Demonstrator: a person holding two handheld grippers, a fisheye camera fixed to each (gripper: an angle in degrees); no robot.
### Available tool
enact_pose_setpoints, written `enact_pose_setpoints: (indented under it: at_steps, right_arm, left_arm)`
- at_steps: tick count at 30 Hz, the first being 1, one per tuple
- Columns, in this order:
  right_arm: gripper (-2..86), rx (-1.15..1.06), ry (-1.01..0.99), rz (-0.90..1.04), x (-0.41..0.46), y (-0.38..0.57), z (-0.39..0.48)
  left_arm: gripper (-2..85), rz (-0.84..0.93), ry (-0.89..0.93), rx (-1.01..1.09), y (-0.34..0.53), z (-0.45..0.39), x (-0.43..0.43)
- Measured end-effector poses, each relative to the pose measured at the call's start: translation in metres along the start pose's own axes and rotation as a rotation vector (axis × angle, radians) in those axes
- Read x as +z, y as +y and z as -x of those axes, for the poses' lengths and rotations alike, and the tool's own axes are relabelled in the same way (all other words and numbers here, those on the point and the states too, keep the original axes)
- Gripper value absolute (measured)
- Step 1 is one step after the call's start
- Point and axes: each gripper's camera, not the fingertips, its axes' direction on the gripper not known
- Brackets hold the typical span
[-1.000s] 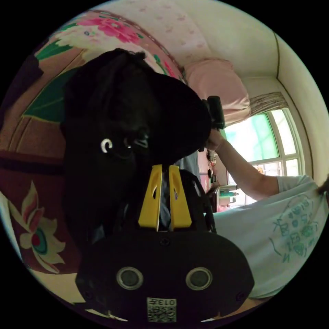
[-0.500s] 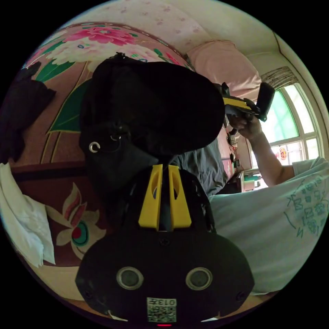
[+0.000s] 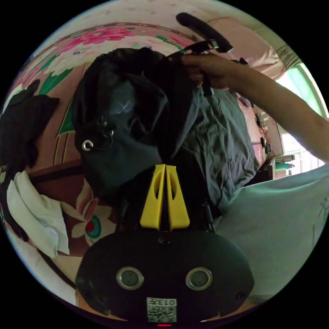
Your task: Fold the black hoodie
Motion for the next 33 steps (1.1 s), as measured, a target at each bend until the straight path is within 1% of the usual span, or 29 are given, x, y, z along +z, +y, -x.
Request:
enact_pose_setpoints:
  at_steps: [1, 2, 3, 4, 5, 6, 7, 8, 9, 10, 13, 14, 15, 16, 18, 19, 20, 21, 23, 25, 26, 29, 31, 33]
  right_arm:
    - [0.0, 0.021, -0.034, -0.013, -0.006, 0.002, -0.001]
    - [0.0, -0.009, -0.060, -0.074, -0.024, 0.010, 0.005]
    - [-0.1, -0.063, -0.049, -0.136, -0.044, 0.019, 0.017]
    - [-0.1, -0.086, -0.039, -0.162, -0.054, 0.024, 0.023]
    - [-0.1, -0.119, -0.006, -0.231, -0.074, 0.034, 0.035]
    - [-0.2, -0.150, 0.041, -0.301, -0.089, 0.044, 0.048]
    - [-0.2, -0.164, 0.071, -0.325, -0.093, 0.047, 0.055]
    - [-0.1, -0.194, 0.142, -0.335, -0.096, 0.049, 0.067]
    - [-0.1, -0.231, 0.217, -0.320, -0.091, 0.049, 0.078]
    - [-0.1, -0.248, 0.247, -0.311, -0.087, 0.048, 0.083]
    - [0.0, -0.296, 0.319, -0.259, -0.061, 0.041, 0.099]
    - [0.0, -0.280, 0.363, -0.188, -0.045, 0.035, 0.099]
    - [0.1, -0.261, 0.377, -0.065, -0.022, 0.029, 0.093]
    - [0.1, -0.255, 0.369, -0.002, -0.011, 0.027, 0.088]
    - [0.1, -0.209, 0.298, -0.021, -0.012, 0.030, 0.079]
    - [0.1, -0.188, 0.281, -0.012, -0.017, 0.029, 0.079]
    - [0.0, -0.197, 0.276, -0.042, -0.031, 0.032, 0.083]
    - [0.0, -0.221, 0.294, -0.111, -0.049, 0.040, 0.091]
    - [0.1, -0.242, 0.290, -0.203, -0.075, 0.054, 0.103]
    - [0.3, -0.268, 0.253, -0.271, -0.094, 0.069, 0.117]
    - [0.5, -0.299, 0.216, -0.293, -0.099, 0.077, 0.128]
    - [2.0, -0.434, 0.141, -0.260, -0.091, 0.089, 0.162]
    - [4.8, -0.470, 0.142, -0.222, -0.079, 0.090, 0.177]
    - [7.9, -0.433, 0.100, -0.152, -0.063, 0.083, 0.183]
  left_arm:
    - [-0.2, -0.041, -0.033, 0.021, 0.002, -0.011, -0.009]
    - [-0.2, -0.138, -0.112, 0.077, 0.005, -0.034, -0.027]
    - [-0.2, -0.230, -0.216, 0.148, 0.007, -0.057, -0.041]
    - [-0.3, -0.269, -0.276, 0.182, 0.008, -0.068, -0.046]
    - [-0.3, -0.324, -0.408, 0.229, 0.006, -0.084, -0.049]
    - [-0.3, -0.339, -0.536, 0.238, 0.001, -0.095, -0.045]
    - [-0.3, -0.324, -0.591, 0.240, -0.002, -0.097, -0.040]
    - [-0.3, -0.247, -0.661, 0.250, -0.010, -0.100, -0.027]
    - [-0.3, -0.140, -0.670, 0.252, -0.017, -0.098, -0.013]
    - [-0.2, -0.099, -0.656, 0.244, -0.019, -0.097, -0.007]
    - [-0.3, 0.015, -0.542, 0.144, -0.017, -0.089, 0.012]
    - [-0.3, 0.024, -0.486, 0.071, -0.012, -0.086, 0.017]
    - [-0.3, 0.004, -0.417, 0.015, -0.006, -0.084, 0.020]
    - [-0.3, -0.002, -0.385, -0.002, -0.004, -0.083, 0.021]
    - [-0.3, -0.075, -0.330, -0.020, 0.006, -0.090, 0.008]
    - [-0.3, -0.098, -0.329, -0.022, 0.009, -0.092, 0.003]
    - [-0.3, -0.166, -0.356, -0.034, 0.017, -0.098, -0.011]
    - [-0.2, -0.250, -0.397, -0.040, 0.027, -0.103, -0.026]
    - [0.0, -0.319, -0.460, -0.027, 0.040, -0.108, -0.039]
    - [0.3, -0.291, -0.520, 0.015, 0.043, -0.111, -0.040]
    - [0.7, -0.244, -0.538, 0.085, 0.042, -0.112, -0.035]
    - [2.7, -0.074, -0.589, 0.216, 0.035, -0.113, -0.015]
    - [5.4, -0.067, -0.619, 0.262, 0.034, -0.114, -0.012]
    - [7.5, -0.043, -0.613, 0.292, 0.033, -0.113, -0.008]
